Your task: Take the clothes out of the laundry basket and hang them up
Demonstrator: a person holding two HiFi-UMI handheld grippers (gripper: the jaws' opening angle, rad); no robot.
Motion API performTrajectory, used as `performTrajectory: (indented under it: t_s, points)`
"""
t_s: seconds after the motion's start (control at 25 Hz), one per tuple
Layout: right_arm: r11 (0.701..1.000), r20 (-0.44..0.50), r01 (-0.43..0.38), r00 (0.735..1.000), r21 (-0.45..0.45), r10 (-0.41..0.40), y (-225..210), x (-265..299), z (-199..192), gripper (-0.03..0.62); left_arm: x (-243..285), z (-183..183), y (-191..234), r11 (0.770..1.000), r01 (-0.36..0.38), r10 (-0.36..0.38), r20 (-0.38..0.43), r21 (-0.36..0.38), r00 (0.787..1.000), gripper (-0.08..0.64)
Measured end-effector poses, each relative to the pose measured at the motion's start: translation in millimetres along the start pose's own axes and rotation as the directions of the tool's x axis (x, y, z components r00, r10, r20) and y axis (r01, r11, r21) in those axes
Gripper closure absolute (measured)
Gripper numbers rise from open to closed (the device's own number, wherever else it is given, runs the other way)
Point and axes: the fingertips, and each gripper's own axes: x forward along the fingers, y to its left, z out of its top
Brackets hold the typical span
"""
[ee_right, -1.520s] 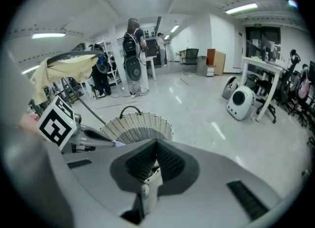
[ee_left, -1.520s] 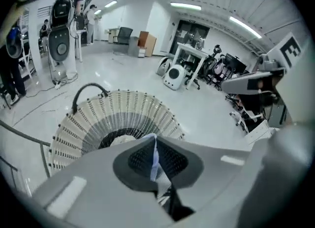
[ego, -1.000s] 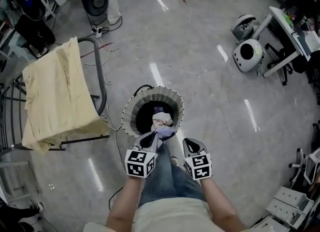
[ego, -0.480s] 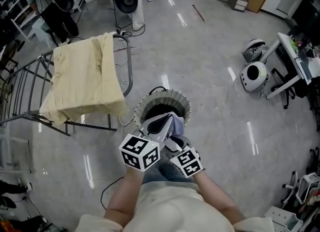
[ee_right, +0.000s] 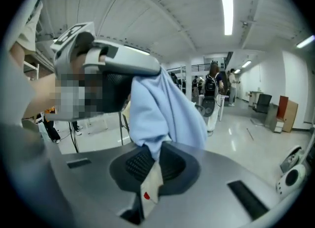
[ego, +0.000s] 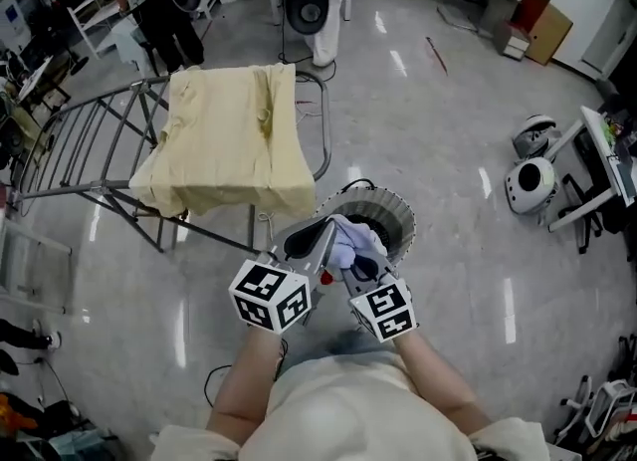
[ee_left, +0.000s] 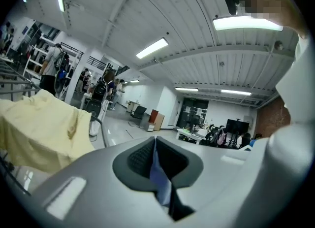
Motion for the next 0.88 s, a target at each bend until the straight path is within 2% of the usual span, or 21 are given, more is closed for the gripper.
performTrajectory:
  t_s: [0.12, 0.4, 0.52, 0.68, 0.88]
  points:
    - [0.999, 0.038, -0.030, 0.999, -0.023, 0.031, 32.4, 16.1, 30.5, 0.583, -43.9, 0.5, 33.7, 0.997, -0.065, 0.065, -0.004, 0.039, 0.998, 0.545]
    - [0.990, 0.117, -0.121, 0.985, -0.071, 0.129, 113.9, 53.8, 106.0, 0.584, -162.7, 3.6, 101.8, 0.980, -0.197, 0.196, 0.016, 0.033, 0.980, 0.539]
    - [0.980, 0.162, -0.164, 0.970, -0.116, 0.181, 151.8, 69.6, 143.1, 0.584, -213.9, 0.5, 125.5, 0.971, -0.240, 0.239, 0.020, 0.008, 0.971, 0.443]
    - [0.958, 0.212, -0.222, 0.943, -0.180, 0.258, 205.3, 90.6, 183.9, 0.584, -275.8, -15.6, 152.1, 0.947, -0.321, 0.322, 0.030, -0.027, 0.946, 0.355]
    - [0.939, 0.277, -0.283, 0.902, -0.198, 0.330, 263.9, 111.9, 221.9, 0.584, -338.1, -53.3, 175.8, 0.917, -0.396, 0.395, -0.026, -0.050, 0.918, 0.305]
